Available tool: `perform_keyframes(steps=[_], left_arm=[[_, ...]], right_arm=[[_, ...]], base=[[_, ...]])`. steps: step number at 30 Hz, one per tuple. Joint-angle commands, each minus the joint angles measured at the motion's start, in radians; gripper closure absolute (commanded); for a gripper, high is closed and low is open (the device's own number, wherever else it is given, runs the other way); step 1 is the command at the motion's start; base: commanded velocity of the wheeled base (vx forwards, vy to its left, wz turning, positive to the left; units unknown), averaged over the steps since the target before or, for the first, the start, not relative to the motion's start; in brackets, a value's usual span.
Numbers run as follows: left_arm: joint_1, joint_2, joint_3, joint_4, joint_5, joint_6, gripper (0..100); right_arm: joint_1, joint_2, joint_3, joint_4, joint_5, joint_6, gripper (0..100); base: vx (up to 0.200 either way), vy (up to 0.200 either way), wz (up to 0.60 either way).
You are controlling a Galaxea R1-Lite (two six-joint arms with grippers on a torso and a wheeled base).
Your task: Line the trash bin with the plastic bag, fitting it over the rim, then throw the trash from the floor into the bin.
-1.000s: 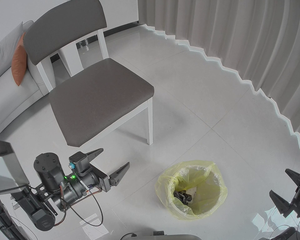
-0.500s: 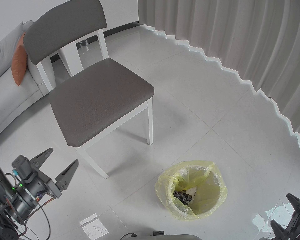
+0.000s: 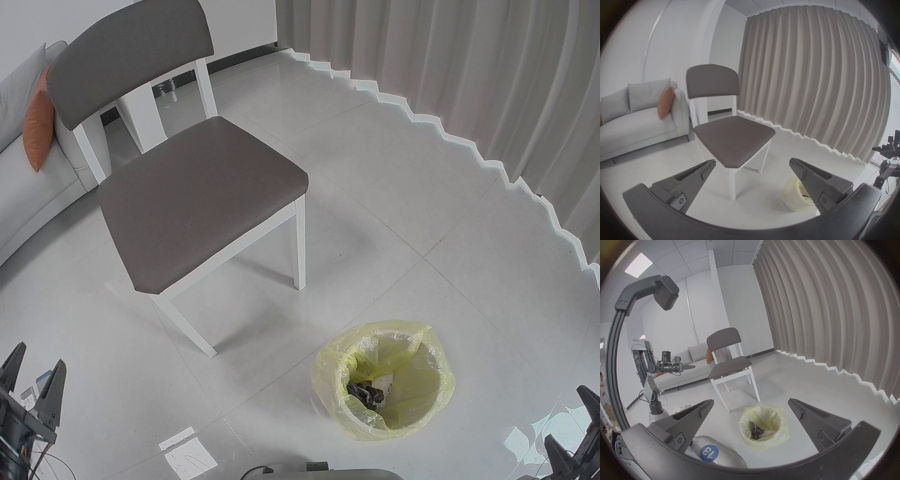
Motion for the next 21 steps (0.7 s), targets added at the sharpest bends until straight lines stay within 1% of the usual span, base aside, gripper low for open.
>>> perform_keyframes(steps=[1,3,9,13,15,16,19,21], left_arm=[[0.161,-0.386,0.017,0.291,-0.059,-0.033,0],[0.161,-0.384,0.016,0.293,-0.052,-0.046,0],[0.161,-0.384,0.016,0.310,-0.073,-0.002,0],[0.160,-0.384,0.014,0.366,-0.147,-0.039,0],[0.160,-0.384,0.014,0.373,-0.153,-0.046,0],[0.135,-0.384,0.014,0.383,-0.167,-0.074,0],[0.045,-0.416,0.013,0.393,-0.165,-0.076,0],[0.028,-0.421,0.011,0.419,-0.165,-0.071,0]], right_arm=[[0.000,-0.011,0.018,-0.010,-0.182,-0.061,0],[0.000,-0.011,0.018,-0.010,-0.196,-0.061,0],[0.002,-0.011,0.018,-0.010,-0.191,-0.052,0],[0.000,-0.011,0.018,-0.010,-0.190,-0.046,0],[0.002,-0.011,0.018,-0.009,-0.190,-0.046,0],[0.000,-0.011,0.018,-0.010,-0.188,-0.040,0],[0.000,-0.011,0.018,-0.009,-0.190,-0.034,0],[0.000,-0.011,0.018,-0.009,-0.188,-0.032,0]], base=[[0.000,0.000,0.00],[0.000,0.000,0.00],[0.000,0.000,0.00],[0.000,0.000,0.00],[0.000,0.000,0.00],[0.000,0.000,0.00],[0.000,0.000,0.00],[0.000,0.000,0.00]])
